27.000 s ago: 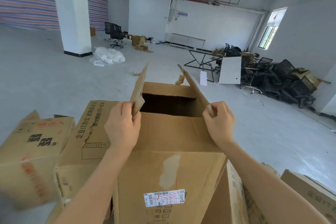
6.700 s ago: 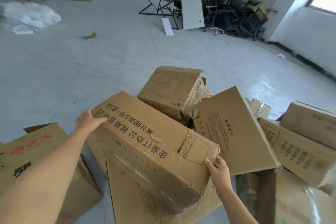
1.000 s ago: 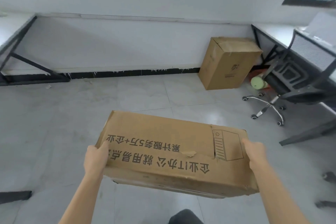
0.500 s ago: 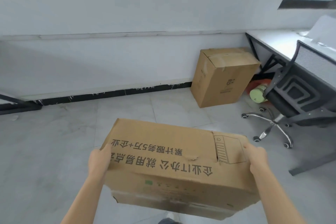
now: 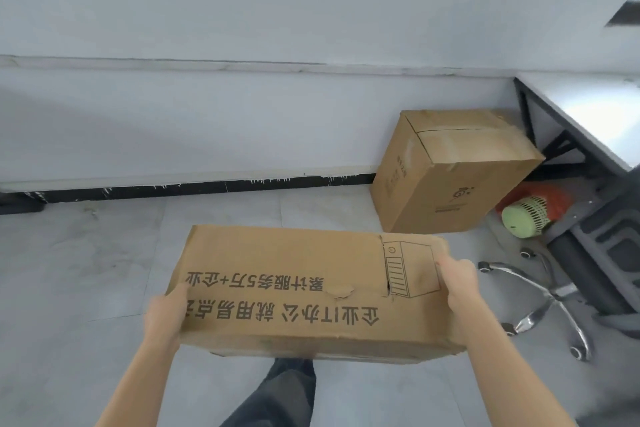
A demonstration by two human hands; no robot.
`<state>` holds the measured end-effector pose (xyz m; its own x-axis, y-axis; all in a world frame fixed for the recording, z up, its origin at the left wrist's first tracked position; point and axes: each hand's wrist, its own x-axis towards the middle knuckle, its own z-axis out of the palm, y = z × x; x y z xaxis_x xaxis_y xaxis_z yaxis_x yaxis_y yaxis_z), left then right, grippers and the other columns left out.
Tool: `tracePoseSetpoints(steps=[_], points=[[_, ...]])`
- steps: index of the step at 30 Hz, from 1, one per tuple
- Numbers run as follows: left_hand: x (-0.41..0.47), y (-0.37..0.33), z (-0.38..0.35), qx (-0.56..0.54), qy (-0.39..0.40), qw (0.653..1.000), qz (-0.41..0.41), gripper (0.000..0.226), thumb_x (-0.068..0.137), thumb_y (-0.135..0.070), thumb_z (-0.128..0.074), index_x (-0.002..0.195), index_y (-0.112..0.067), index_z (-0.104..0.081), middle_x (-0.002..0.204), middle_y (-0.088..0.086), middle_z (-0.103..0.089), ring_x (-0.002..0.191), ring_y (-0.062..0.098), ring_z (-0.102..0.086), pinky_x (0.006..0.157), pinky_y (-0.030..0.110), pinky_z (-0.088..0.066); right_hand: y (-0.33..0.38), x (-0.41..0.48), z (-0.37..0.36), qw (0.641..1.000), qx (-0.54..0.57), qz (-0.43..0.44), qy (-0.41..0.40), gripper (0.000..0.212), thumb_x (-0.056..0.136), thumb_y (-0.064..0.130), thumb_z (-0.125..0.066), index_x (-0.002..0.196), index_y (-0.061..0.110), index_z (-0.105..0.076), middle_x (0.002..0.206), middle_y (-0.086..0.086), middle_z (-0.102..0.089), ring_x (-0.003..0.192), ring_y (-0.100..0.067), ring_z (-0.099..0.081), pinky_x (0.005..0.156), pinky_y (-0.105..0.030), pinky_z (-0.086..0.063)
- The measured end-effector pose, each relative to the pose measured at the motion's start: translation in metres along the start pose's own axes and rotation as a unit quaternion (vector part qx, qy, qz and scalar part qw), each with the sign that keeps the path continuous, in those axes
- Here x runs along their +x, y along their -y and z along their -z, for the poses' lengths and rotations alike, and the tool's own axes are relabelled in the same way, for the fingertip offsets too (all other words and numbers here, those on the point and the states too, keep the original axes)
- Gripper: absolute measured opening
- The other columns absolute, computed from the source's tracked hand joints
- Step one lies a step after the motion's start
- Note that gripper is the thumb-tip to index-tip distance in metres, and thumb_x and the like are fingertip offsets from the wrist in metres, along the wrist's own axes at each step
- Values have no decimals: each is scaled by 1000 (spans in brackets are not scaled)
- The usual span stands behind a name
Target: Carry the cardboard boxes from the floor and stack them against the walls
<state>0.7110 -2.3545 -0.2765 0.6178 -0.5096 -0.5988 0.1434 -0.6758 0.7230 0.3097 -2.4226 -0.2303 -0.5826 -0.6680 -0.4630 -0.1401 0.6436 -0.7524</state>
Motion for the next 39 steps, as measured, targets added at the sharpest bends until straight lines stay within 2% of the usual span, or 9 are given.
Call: tracePoseSetpoints(steps=[3,6,10,13,19,24,27,33,39], points=[[36,-43,-35,2,-2,999,35,28,92,-26,-52,97,1,-54,91,19,-58,89,35,-55,78,43,-44,49,46,-28,1000,-25,-7,18,38,93,37,-49,99,-1,-48,103,-19,-55,91,-29,-49,80,-37,-38],[61,-92,-72,0,4,999,54,30,92,-28,-53,100,1,-54,99,22,-60,96,40,-58,84,48,-47,101,93,-47,999,-24,-4,29,62,93,44,-48,116,-14,-48,125,-26,-53,97,-30,-51,84,-37,-38],[81,-145,-115,11,-8,998,55,32,91,-28,-54,103,2,-53,93,21,-59,92,38,-57,80,48,-47,147,150,-61,999,-40,-10,34,50,96,29,-49,126,-10,-41,126,-21,-51,121,-37,-44,100,-44,-36],[100,-177,-159,13,-19,998,54,28,94,-23,-51,102,4,-49,79,15,-53,86,33,-50,74,40,-39,174,213,-78,997,-46,-23,53,46,95,29,-49,123,-7,-43,124,-20,-51,121,-37,-43,101,-44,-35],[136,-219,-243,43,-42,995,79,43,96,-24,-49,124,8,-47,109,20,-53,100,35,-48,92,46,-39,204,343,-127,990,-92,-38,103,51,91,28,-52,129,-4,-42,133,-19,-45,121,-36,-40,97,-42,-36],[152,-265,-322,13,-33,986,162,53,96,-29,-49,140,-4,-34,144,19,-38,133,38,-34,107,55,-27,232,440,-150,973,-138,-67,174,59,88,25,-54,137,-3,-35,139,-20,-38,124,-39,-38,104,-45,-35],[170,-287,-365,-6,-33,982,185,50,94,-29,-52,137,-4,-40,134,17,-46,126,36,-40,103,52,-31,247,486,-158,965,-123,-110,202,66,85,24,-58,140,-1,-29,142,-18,-36,126,-37,-38,106,-47,-33],[217,-289,-427,-51,-74,971,221,23,93,-17,-52,110,-5,-46,85,12,-52,80,29,-47,82,39,-30,257,556,-197,959,-132,-139,207,61,86,12,-57,139,-6,-31,139,-20,-40,123,-36,-42,101,-42,-36],[286,-268,-463,-60,-96,964,239,24,92,-15,-52,113,-5,-48,100,14,-56,98,31,-48,94,47,-35,245,620,-261,952,-178,-119,220,55,89,10,-54,137,-4,-31,134,-20,-42,120,-36,-43,96,-40,-36]])
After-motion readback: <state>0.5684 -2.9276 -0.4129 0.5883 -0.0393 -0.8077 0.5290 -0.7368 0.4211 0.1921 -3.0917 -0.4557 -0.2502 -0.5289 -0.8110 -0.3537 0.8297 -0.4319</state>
